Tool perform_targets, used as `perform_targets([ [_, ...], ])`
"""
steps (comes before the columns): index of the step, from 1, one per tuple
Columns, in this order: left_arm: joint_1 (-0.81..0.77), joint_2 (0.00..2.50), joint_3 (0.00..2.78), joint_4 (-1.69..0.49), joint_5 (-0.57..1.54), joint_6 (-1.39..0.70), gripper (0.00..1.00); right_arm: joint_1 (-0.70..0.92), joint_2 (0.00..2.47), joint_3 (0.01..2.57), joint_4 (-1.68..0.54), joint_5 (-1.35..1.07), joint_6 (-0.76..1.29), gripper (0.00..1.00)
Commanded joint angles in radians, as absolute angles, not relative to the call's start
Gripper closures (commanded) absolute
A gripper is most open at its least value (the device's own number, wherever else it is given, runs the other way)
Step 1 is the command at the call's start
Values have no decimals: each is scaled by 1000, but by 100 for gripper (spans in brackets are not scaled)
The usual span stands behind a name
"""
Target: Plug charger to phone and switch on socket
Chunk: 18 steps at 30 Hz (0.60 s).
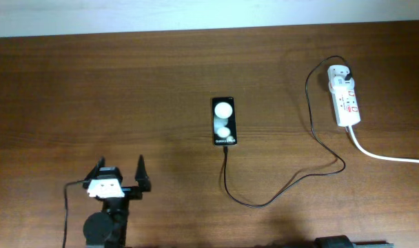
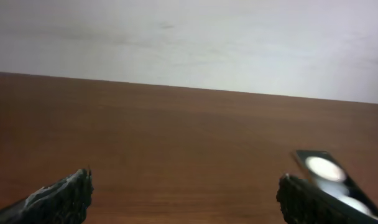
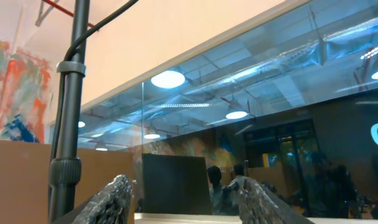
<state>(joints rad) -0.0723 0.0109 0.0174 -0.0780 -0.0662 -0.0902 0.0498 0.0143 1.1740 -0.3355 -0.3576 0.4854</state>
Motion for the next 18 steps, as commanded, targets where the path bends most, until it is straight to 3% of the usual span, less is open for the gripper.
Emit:
perform_targets([
  [1, -31, 5, 8, -75, -59, -73, 1, 75, 6, 1171, -333, -327, 474, 41],
  [2, -30, 5, 8, -75, -59, -73, 1, 75, 6, 1171, -333, -327, 474, 40],
  [3, -30, 5, 8, -75, -59, -73, 1, 75, 6, 1169, -335, -327, 475, 32],
  [5, -30, 5, 8, -76, -59, -73, 1, 75, 6, 1149, -336, -308, 475, 4],
  [6, -30, 5, 8, -76, -59, -73, 1, 75, 6, 1122, -334, -254, 475, 1],
  [10, -30, 6, 8, -76, -59, -73, 1, 75, 7, 985, -318, 38, 475, 1],
  [18, -30, 6, 8, -76, -59, -73, 1, 75, 7, 369, -102, 30, 480, 1],
])
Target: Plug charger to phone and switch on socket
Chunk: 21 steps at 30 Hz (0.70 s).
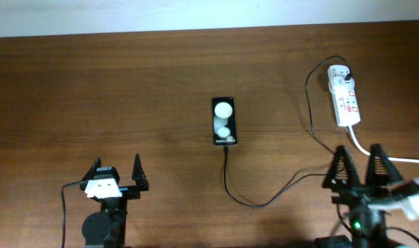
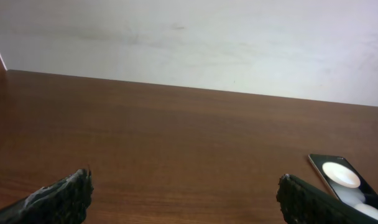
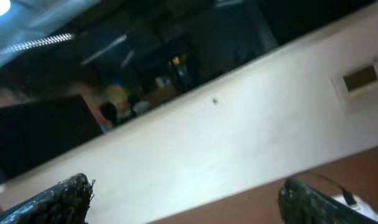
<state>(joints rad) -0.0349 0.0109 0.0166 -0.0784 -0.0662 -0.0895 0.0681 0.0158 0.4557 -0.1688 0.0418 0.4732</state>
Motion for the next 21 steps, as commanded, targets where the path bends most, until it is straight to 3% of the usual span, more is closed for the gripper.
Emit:
perform_targets([
  [1, -30, 6, 8, -76, -59, -73, 1, 75, 7, 319, -60, -1, 480, 1],
  [7, -30, 6, 8, -76, -59, -73, 1, 75, 7, 106, -21, -33, 479, 1],
  [21, -30, 6, 8, -76, -59, -73, 1, 72, 9, 6, -77, -26, 479, 1],
])
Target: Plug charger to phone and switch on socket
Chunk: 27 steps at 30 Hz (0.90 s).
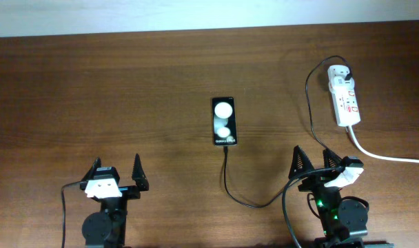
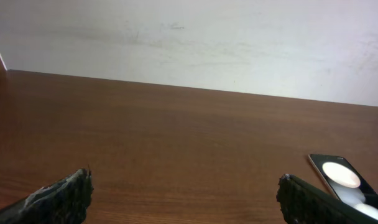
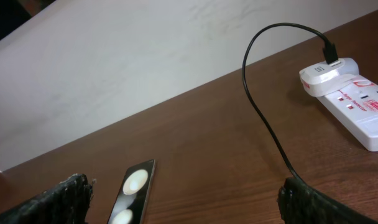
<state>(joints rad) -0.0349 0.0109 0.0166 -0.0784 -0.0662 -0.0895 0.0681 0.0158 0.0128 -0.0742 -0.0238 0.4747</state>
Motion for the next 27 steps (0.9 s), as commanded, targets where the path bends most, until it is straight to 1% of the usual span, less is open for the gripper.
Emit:
perform_targets([
  [1, -30, 6, 8, -76, -59, -73, 1, 72, 9, 6, -78, -26, 479, 1],
  [15, -30, 6, 8, -76, -59, -73, 1, 72, 5, 6, -75, -26, 479, 1],
  [16, -30, 6, 8, -76, -59, -73, 1, 72, 5, 6, -76, -10, 461, 1],
  [22, -30, 6, 8, -76, -59, -73, 1, 72, 5, 6, -78, -11, 105, 1],
  [27, -30, 6, 8, -76, -59, -73, 1, 72, 5, 6, -78, -7, 104, 1],
])
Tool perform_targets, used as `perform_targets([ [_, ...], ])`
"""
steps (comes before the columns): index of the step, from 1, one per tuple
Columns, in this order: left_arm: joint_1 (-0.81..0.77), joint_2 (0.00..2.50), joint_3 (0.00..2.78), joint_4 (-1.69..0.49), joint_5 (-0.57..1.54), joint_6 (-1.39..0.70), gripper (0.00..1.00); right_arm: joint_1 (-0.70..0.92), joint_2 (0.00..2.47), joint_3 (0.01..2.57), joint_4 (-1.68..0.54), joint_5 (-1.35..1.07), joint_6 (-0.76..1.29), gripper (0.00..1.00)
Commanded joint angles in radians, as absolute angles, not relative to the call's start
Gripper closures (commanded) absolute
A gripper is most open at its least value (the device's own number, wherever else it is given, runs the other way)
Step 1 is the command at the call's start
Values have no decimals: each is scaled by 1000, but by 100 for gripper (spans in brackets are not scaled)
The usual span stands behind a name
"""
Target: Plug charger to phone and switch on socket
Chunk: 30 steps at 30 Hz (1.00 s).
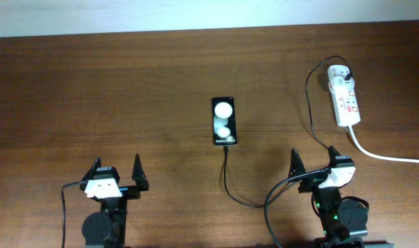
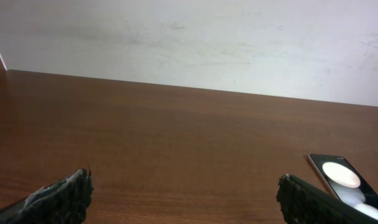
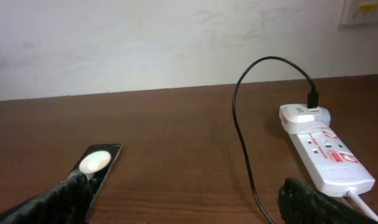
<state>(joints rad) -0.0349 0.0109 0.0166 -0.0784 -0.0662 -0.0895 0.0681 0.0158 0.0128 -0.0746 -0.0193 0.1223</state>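
A black phone (image 1: 224, 121) lies face up mid-table, also seen as the phone (image 3: 96, 163) and the phone (image 2: 344, 178). A black charger cable (image 1: 310, 103) runs from its near end in a loop to a white charger head on the white power strip (image 1: 344, 101) at the far right, power strip (image 3: 322, 157). My left gripper (image 1: 118, 173) stands open at the front left, holding nothing. My right gripper (image 1: 312, 164) stands open at the front right, beside the cable loop.
The strip's white lead (image 1: 389, 156) trails off the right edge. A pale wall (image 2: 189, 43) runs behind the table's far edge. Bare brown tabletop (image 1: 113, 89) spreads across the left and middle.
My right gripper has turned from a leftward tilt to face straight up the table. The left arm, phone, cable and strip have not moved.
At first only my left arm was over the table, and the right wrist looked at a glass wall. Then the right arm showed at the front right corner. Later it stood further left, angled, and now it faces straight ahead.
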Motion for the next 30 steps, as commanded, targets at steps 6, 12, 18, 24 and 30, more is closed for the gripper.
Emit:
perform_targets([
  [6, -30, 6, 8, -76, -59, -73, 1, 72, 4, 6, -77, -7, 105, 1],
  [12, -30, 6, 8, -76, -59, -73, 1, 72, 5, 6, -78, -7, 105, 1],
  [18, -30, 6, 8, -76, -59, -73, 1, 72, 4, 6, -77, -7, 105, 1],
  [24, -30, 6, 8, -76, -59, -73, 1, 72, 4, 6, -77, 41, 100, 1],
  [30, -30, 6, 8, -76, -59, -73, 1, 72, 4, 6, -75, 61, 18, 1],
])
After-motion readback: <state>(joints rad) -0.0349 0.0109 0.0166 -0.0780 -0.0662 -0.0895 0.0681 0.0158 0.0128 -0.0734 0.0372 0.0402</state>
